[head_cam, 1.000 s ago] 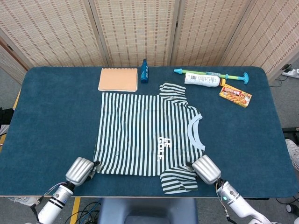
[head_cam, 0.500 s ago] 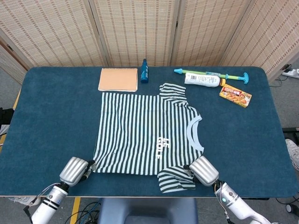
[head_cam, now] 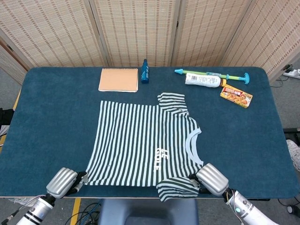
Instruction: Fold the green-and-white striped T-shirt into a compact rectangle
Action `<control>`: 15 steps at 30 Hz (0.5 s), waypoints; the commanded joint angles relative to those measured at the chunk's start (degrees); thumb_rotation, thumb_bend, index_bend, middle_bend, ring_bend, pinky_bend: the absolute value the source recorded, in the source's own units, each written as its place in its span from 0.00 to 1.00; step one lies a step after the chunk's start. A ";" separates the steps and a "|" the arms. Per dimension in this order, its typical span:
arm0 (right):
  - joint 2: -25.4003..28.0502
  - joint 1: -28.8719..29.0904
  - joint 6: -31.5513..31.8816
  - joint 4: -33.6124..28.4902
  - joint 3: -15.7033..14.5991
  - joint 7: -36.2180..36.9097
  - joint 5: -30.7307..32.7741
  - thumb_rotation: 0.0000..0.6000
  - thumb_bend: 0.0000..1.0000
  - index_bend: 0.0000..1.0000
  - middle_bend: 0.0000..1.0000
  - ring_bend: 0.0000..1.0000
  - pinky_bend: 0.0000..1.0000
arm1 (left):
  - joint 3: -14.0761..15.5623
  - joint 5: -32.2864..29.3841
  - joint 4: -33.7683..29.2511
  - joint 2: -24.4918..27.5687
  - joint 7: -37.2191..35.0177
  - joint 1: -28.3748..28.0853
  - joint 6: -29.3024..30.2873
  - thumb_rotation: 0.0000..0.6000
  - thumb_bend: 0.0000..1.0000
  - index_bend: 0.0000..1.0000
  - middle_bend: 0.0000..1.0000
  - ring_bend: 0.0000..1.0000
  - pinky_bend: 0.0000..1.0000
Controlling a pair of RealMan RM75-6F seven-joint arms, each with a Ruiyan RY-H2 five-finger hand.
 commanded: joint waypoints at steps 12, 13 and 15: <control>4.81 -2.40 5.29 -1.28 -4.79 3.28 -7.33 1.00 0.56 0.74 0.97 1.00 1.00 | 5.05 5.75 -3.46 4.59 -1.26 4.94 5.14 1.00 0.54 0.57 0.92 0.83 0.99; 4.94 -2.58 5.53 -1.29 -5.07 3.47 -7.72 1.00 0.56 0.74 0.98 1.00 1.00 | 5.28 6.03 -3.33 4.61 -1.21 5.40 5.60 1.00 0.54 0.57 0.92 0.83 0.99; 5.36 -2.86 5.94 -1.34 -5.78 4.08 -8.63 1.00 0.56 0.75 0.98 1.00 1.00 | 5.89 6.83 -2.95 4.70 -1.00 6.45 6.66 1.00 0.54 0.57 0.92 0.83 0.99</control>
